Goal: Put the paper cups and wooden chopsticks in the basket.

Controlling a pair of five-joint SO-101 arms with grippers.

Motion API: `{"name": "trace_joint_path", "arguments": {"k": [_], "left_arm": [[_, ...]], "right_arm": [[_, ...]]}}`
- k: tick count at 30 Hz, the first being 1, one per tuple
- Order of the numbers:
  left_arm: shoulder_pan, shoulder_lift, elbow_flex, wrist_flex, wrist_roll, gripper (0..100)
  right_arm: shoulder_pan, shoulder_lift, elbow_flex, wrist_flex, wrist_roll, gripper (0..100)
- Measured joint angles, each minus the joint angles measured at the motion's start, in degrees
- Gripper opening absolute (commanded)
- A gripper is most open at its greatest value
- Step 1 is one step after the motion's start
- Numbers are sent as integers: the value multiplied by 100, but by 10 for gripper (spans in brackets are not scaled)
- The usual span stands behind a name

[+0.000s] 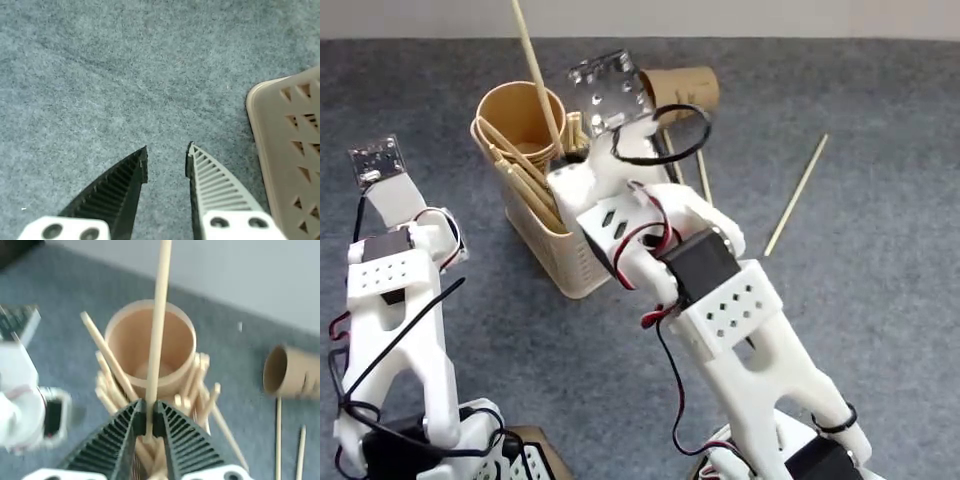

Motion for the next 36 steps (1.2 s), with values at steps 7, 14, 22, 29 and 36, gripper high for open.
{"name": "trace_joint_path", "arguments": {"k": [7, 14, 22, 29, 36], "left_arm": [[0, 0, 0, 0, 0, 154], [0, 0, 0, 0, 0, 154], [0, 0, 0, 0, 0, 154], [0, 0, 0, 0, 0, 154], [0, 0, 0, 0, 0, 154]], "right_arm": [[18, -9, 466, -1002, -18, 5], [18, -1169, 2910, -3059, -26, 5], [9, -2338, 5591, -4967, 501, 72], [-202, -1969, 5793, -5389, 800, 170], [-229, -1960, 5793, -5389, 853, 170]]}}
